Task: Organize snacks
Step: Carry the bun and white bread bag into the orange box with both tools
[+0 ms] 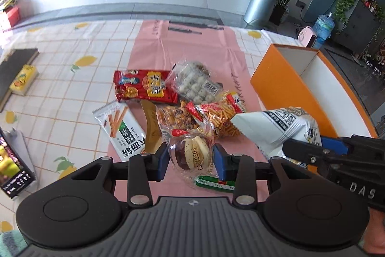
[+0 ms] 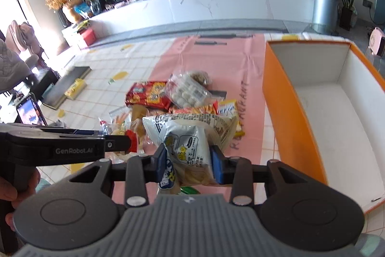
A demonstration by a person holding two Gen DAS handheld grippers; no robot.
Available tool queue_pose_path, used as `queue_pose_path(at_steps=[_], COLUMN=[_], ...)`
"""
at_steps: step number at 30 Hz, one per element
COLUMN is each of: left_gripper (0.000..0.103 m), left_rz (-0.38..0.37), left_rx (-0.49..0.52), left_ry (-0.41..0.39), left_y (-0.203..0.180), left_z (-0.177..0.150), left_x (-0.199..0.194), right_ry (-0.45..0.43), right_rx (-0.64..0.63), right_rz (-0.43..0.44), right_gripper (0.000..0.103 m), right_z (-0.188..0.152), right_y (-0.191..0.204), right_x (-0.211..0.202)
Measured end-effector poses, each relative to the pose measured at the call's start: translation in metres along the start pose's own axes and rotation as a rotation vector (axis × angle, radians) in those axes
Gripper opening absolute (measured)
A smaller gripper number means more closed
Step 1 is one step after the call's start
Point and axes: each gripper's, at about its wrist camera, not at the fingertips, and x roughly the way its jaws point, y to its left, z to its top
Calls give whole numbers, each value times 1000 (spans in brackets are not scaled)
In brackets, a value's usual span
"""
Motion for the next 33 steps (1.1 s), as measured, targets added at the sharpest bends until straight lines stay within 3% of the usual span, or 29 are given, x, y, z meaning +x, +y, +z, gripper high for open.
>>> queue_pose_path(at_steps=[4,9,15,22,25,33], left_gripper=[42,42,42,42,42,42], left_rz=[-16,-36,-85,-225,-259,-232], left_rx=[20,115,270,442,549,744], left_ry=[-33,-85,-109,-42,13,205], left_y=[-16,-57,-119,-189,-220,-264], left_z=[2,9,24,37,39,37], left_x=[-19,-36,-36,6,30,85], right_ry=[-60,-161,-191,-58,44,278], right_rx=[35,60,102,126,90,-117], right_rz=[28,32,-54,-127,-122,-117], right_gripper=[36,36,36,36,36,36], right_z=[4,8,17,23,26,30], right_y=[-11,-32,-86,-164,-190,-222], right_x=[-27,-66,-100,-93,-73,-27])
